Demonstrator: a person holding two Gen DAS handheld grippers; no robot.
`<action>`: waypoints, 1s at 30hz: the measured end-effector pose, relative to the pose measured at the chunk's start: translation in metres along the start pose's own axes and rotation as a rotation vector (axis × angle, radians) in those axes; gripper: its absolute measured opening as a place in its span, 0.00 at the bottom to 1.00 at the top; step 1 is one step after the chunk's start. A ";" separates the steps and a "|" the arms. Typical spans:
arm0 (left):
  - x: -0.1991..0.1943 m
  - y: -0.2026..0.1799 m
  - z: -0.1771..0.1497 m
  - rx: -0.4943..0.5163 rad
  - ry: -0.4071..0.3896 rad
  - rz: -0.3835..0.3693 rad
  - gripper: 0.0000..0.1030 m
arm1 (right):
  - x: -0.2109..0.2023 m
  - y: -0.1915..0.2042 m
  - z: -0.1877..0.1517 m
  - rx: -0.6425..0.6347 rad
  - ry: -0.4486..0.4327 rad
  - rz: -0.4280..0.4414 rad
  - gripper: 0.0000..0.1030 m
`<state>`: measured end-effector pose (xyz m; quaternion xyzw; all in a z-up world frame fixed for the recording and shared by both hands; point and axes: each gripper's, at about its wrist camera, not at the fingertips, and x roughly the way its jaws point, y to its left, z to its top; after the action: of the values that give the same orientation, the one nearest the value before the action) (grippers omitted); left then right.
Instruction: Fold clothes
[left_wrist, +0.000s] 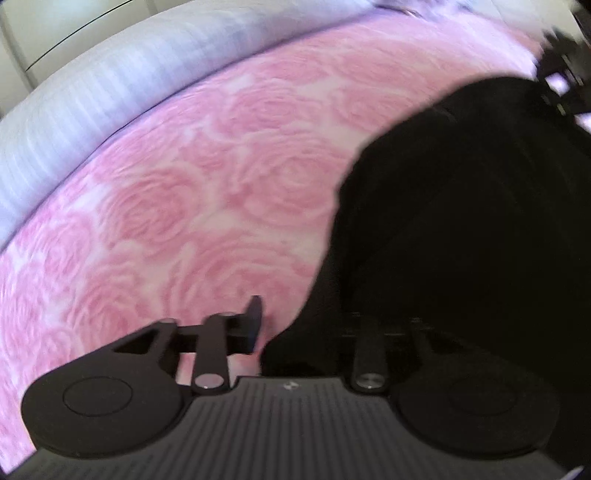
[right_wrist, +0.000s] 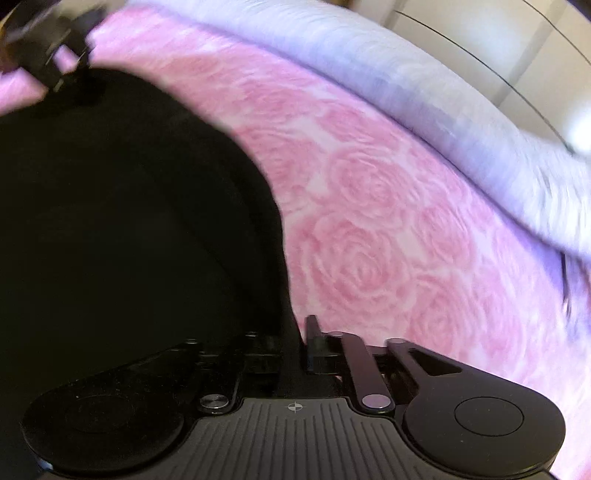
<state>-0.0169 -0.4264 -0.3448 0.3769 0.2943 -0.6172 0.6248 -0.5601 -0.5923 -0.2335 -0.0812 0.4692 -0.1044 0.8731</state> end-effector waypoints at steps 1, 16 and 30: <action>-0.003 0.006 -0.001 -0.039 -0.009 -0.005 0.37 | 0.001 -0.008 0.002 0.056 -0.010 0.004 0.36; -0.072 0.019 -0.069 -0.370 -0.130 -0.028 0.32 | -0.067 -0.038 -0.065 0.842 -0.235 0.095 0.66; -0.071 0.012 -0.087 -0.448 -0.219 -0.087 0.02 | -0.054 -0.022 -0.110 0.935 -0.271 0.110 0.66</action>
<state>-0.0015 -0.3155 -0.3318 0.1468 0.3701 -0.6001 0.6938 -0.6838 -0.6039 -0.2448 0.3315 0.2580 -0.2460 0.8735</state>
